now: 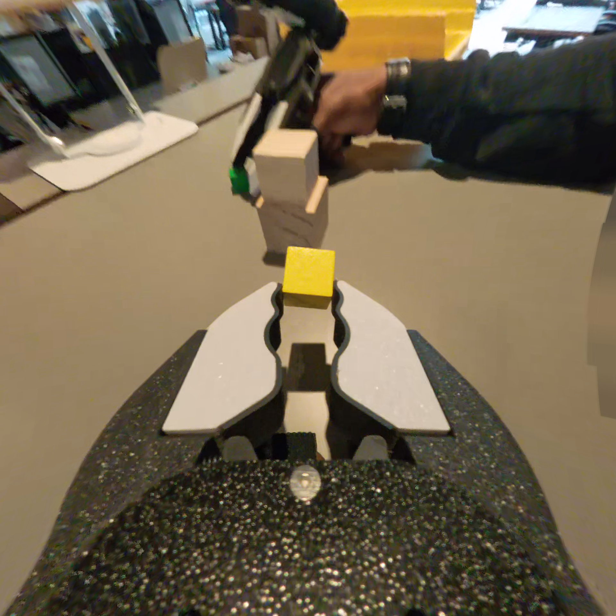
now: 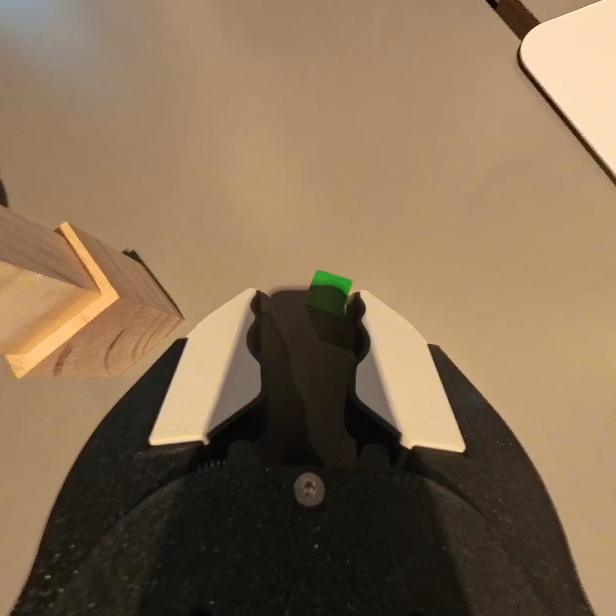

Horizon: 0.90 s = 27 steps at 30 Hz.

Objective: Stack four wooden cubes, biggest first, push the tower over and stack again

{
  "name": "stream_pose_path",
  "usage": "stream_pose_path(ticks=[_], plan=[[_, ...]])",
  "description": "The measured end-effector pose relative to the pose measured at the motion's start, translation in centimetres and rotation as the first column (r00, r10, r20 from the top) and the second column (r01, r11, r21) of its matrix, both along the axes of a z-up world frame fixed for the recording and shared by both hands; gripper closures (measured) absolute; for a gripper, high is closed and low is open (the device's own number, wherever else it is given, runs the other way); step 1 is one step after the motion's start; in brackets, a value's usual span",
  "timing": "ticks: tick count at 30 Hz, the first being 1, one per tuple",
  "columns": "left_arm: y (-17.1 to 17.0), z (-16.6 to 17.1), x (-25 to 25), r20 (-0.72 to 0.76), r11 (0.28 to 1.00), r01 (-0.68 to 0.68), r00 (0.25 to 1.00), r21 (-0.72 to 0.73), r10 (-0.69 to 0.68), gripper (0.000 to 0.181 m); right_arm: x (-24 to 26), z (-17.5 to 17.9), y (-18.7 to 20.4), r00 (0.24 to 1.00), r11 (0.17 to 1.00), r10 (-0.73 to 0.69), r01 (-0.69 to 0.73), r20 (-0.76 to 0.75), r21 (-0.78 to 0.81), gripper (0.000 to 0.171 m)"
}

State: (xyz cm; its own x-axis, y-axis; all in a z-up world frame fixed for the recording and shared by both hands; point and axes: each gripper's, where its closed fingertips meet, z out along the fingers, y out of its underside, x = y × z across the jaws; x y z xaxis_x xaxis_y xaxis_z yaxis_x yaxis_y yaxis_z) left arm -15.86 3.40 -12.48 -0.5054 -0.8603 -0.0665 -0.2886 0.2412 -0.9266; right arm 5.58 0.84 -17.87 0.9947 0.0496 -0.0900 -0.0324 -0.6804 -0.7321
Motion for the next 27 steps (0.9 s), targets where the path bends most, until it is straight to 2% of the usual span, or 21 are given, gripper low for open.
stream_pose_path(ticks=[1,4,8,11,14,17,19,27], plan=[[-0.1,0.6,1.1,0.017,1.0,-0.013,1.0,0.014,0.013,0.154,0.1,0.2,0.0,1.0,1.0,-0.012,0.011,0.013,0.014,0.118],[-0.4,3.1,4.6,0.067,0.997,-0.012,0.998,0.08,0.007,0.154,0.8,0.9,-0.1,0.995,0.995,-0.069,0.064,0.067,0.073,0.119],[-1.4,6.6,9.5,0.1,0.994,0.057,0.993,0.091,-0.066,0.154,1.7,1.9,-0.4,0.985,0.98,-0.148,0.135,0.086,0.144,0.119],[-1.6,8.0,13.0,0.09,0.991,0.09,0.991,0.094,-0.099,0.154,2.3,2.2,-0.6,0.981,0.971,-0.184,0.172,0.061,0.168,0.118],[-1.8,9.0,15.6,0.147,0.992,0.097,0.983,0.077,-0.107,0.154,2.8,2.1,-0.6,0.976,0.966,-0.211,0.201,0.045,0.163,0.119],[-2.4,8.9,16.1,0.196,0.992,0.123,0.973,-0.014,-0.118,0.154,3.1,2.0,-0.6,0.972,0.963,-0.23,0.22,0.049,0.157,0.12],[-2.7,8.5,15.4,0.213,0.988,0.151,0.966,-0.013,-0.144,0.154,3.1,1.9,-0.5,0.972,0.964,-0.231,0.221,0.051,0.147,0.121],[-2.8,8.0,13.4,0.063,0.984,0.176,0.983,-0.028,-0.174,0.154,3.1,1.6,-0.3,0.971,0.967,-0.23,0.22,0.072,0.125,0.121]])
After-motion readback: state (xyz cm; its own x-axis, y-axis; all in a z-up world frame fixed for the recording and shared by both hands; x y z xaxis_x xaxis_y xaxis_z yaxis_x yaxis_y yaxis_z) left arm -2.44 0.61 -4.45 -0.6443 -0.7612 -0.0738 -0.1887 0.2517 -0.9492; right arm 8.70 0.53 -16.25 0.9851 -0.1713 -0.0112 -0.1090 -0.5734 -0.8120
